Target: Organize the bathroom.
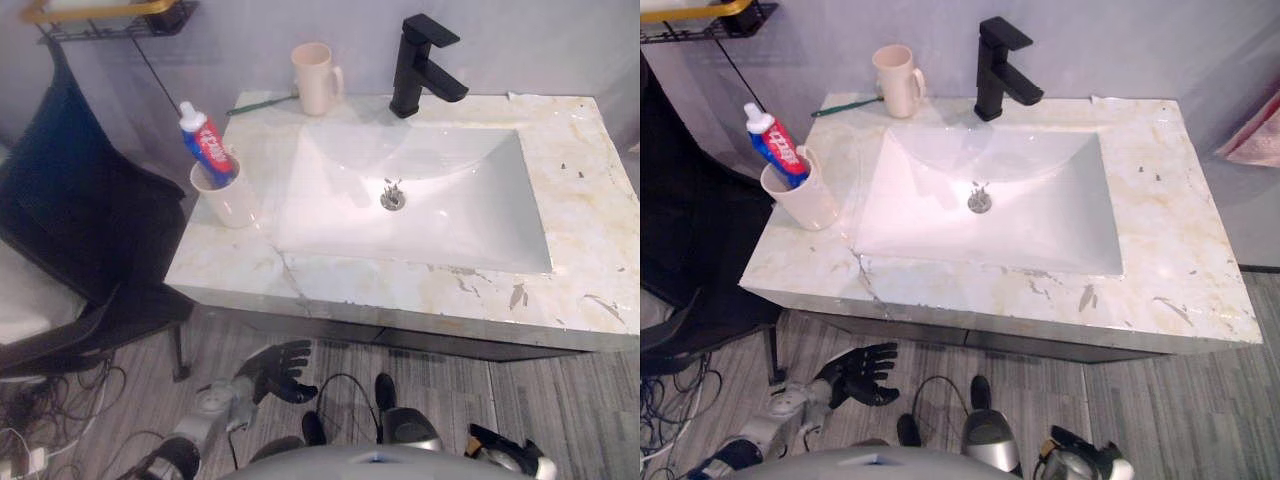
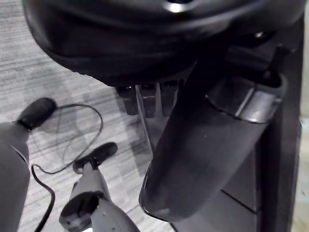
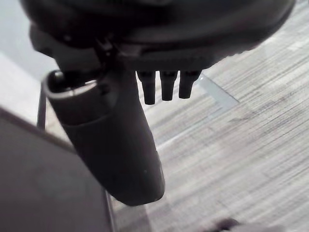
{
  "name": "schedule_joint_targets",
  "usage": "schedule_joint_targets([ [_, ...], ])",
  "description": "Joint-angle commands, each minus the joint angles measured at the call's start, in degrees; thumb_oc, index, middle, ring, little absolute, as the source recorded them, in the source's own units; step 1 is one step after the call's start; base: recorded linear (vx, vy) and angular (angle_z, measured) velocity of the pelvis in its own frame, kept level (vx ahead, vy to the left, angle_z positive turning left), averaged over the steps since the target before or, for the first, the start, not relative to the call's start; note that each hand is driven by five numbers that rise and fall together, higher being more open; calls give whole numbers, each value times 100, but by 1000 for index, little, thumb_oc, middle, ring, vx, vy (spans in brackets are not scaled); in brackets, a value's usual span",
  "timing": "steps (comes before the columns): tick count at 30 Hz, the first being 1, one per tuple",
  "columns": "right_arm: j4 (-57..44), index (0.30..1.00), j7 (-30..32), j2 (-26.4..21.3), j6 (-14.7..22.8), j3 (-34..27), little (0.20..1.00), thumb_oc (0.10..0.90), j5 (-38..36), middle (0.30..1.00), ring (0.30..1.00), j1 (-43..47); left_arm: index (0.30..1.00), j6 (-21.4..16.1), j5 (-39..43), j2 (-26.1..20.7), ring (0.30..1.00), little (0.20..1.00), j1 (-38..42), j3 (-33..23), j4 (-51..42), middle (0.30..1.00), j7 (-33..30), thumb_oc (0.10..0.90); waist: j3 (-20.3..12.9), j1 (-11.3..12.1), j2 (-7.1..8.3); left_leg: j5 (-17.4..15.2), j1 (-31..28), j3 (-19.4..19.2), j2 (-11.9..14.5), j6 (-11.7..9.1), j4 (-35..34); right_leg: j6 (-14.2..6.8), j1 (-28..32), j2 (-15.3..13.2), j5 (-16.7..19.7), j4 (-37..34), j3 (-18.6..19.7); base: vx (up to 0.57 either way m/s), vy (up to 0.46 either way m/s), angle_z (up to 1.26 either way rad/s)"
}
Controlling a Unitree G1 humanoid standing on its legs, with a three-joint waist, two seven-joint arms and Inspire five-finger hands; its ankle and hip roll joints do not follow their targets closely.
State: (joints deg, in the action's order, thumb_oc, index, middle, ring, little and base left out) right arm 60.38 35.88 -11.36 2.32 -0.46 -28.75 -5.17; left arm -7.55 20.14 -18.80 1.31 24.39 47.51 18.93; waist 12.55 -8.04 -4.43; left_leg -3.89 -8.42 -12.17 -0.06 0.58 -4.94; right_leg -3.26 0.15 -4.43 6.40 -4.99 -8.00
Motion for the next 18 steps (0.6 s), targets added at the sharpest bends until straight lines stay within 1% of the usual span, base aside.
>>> schedule_joint_targets([
  [1,280,900,-289,-368,-81,106,900,800,388,900,900,-55,900,-697,-653,46,900,900,221,-43,212,900,-80,800,-373,1,29,59,334,408,-125,-176,32,-552,-17,183,-734,428,6,-4,51,6],
  [2,349,900,-489,-381,-85,115,900,800,489,900,900,-68,900,-744,-946,39,900,900,208,26,314,900,-267,800,-389,8,40,85,354,420,-124,-179,5,-568,-11,182,-753,433,-4,2,47,5],
  [4,361,900,-545,-385,-85,137,900,800,597,900,900,-78,900,-731,-1009,29,900,900,212,51,339,900,-347,800,-392,12,47,93,364,427,-125,-177,-5,-573,-6,180,-765,437,-17,8,31,4],
  [5,398,900,-670,-402,-46,169,900,800,672,900,900,-100,900,-547,-1117,-9,900,900,229,55,382,900,-583,800,-398,26,65,99,376,430,-129,-165,-6,-579,8,169,-794,458,-47,15,26,7],
  [6,418,900,-700,-403,-25,188,900,800,649,900,900,-104,900,-547,-1114,-13,900,900,243,54,413,900,-635,800,-400,26,71,104,380,436,-132,-166,-6,-585,13,164,-796,461,-52,27,34,11],
  [8,442,900,-795,-404,-9,207,900,800,662,900,900,-117,900,-310,-1023,-11,900,900,263,-20,519,900,-789,800,-415,43,105,118,392,428,-132,-167,-6,-597,39,143,-809,463,-98,27,26,11],
  [9,497,900,-857,-395,57,182,900,800,717,900,900,-131,900,-244,-1166,-5,900,900,247,-83,631,900,-1021,800,-431,62,125,124,402,410,-134,-159,-6,-610,44,120,-813,469,-133,19,20,8],
  [10,511,900,-867,-393,70,195,900,800,697,900,900,-129,900,-258,-1167,-4,900,900,243,-91,679,900,-1039,800,-434,69,132,127,404,407,-136,-157,-6,-614,45,113,-812,473,-143,25,27,5],
  [11,513,900,-900,-370,91,213,900,800,716,900,900,-128,900,-226,-1281,34,900,900,205,-165,887,900,-1264,800,-441,102,165,128,402,392,-142,-145,-6,-620,60,91,-815,479,-187,0,0,0],
  [14,520,900,-901,-356,96,221,900,800,720,900,900,-117,900,-253,-1285,53,900,900,186,-182,967,900,-1338,800,-441,115,178,127,401,385,-142,-143,-6,-627,64,79,-819,485,-206,0,0,0],
  [15,539,900,-922,-343,122,222,900,800,723,900,900,-108,900,-132,-1329,103,900,900,147,-223,1055,900,-1524,800,-443,141,200,121,398,370,-149,-134,-6,-635,76,62,-827,493,-231,0,0,0],
  [18,597,900,-945,-323,165,240,900,800,727,900,900,-91,900,-66,-1422,151,900,900,109,-265,1201,900,-1607,800,-450,175,233,116,391,351,-155,-131,-6,-659,89,33,-829,507,-266,0,0,0],
])
